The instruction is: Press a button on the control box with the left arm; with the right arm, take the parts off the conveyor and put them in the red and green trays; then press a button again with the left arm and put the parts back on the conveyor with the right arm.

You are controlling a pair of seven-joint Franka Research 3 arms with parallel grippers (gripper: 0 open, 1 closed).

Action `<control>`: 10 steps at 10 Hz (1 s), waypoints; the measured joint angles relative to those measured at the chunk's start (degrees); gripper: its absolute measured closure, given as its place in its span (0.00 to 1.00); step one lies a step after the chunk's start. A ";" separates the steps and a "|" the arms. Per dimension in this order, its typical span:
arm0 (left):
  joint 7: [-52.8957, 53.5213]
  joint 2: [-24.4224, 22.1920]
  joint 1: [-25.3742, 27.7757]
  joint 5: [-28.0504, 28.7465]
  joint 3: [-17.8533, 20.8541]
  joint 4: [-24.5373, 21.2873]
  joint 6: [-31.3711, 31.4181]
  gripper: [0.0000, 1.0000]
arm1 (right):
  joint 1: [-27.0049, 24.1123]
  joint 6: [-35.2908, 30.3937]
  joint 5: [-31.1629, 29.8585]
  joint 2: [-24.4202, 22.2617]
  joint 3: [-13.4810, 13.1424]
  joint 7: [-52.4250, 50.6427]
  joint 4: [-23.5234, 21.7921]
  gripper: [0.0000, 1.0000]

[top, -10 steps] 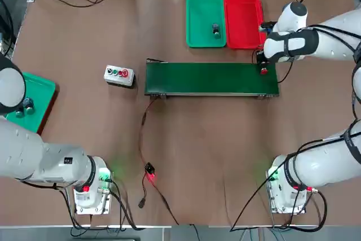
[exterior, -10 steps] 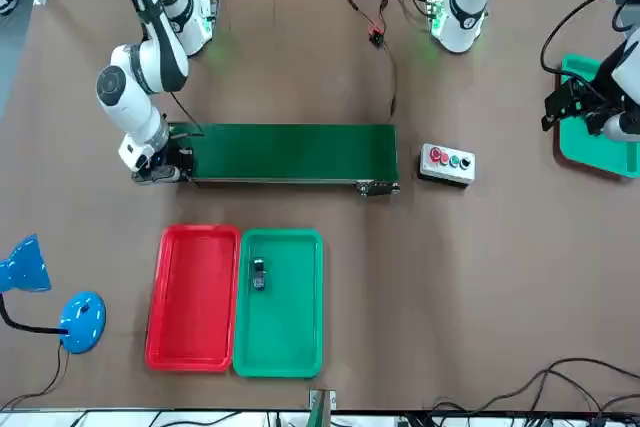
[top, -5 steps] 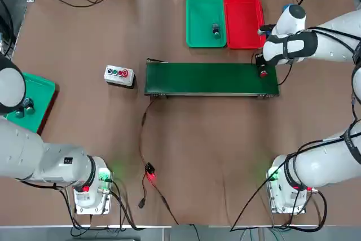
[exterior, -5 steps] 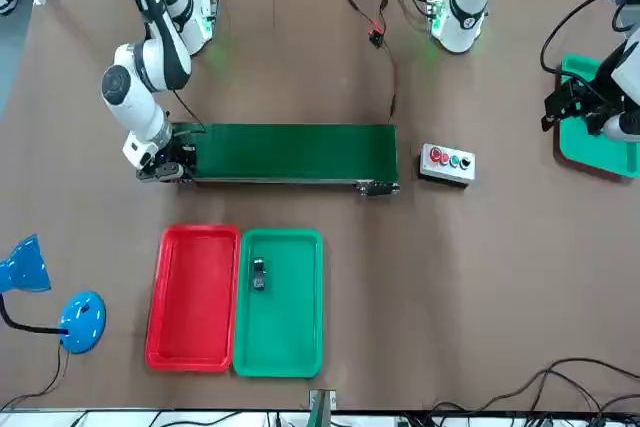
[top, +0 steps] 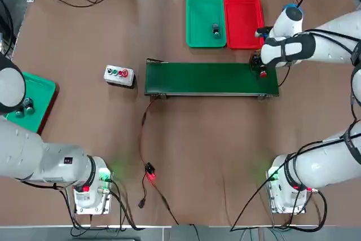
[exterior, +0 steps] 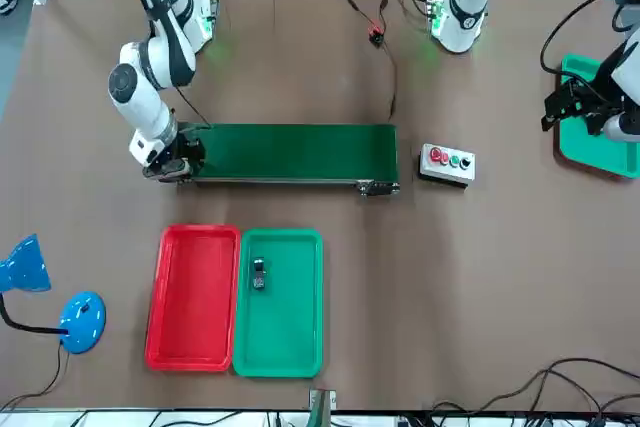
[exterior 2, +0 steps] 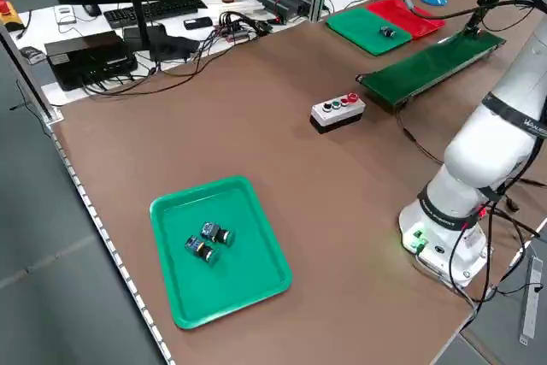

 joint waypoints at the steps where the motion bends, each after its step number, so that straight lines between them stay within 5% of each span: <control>1: 0.00 0.01 0.01 0.00 0.01 0.00 0.00 0.00 | 0.61 0.13 0.00 0.24 0.01 0.02 2.37 0.00; 6: 0.00 0.11 0.03 0.00 0.07 -0.01 0.00 0.00 | 9.97 0.24 0.03 13.93 0.20 16.69 24.86 0.00; 10: 0.00 0.15 0.03 0.00 0.09 -0.01 0.00 0.00 | 13.86 0.51 0.03 23.07 0.20 29.53 36.14 0.00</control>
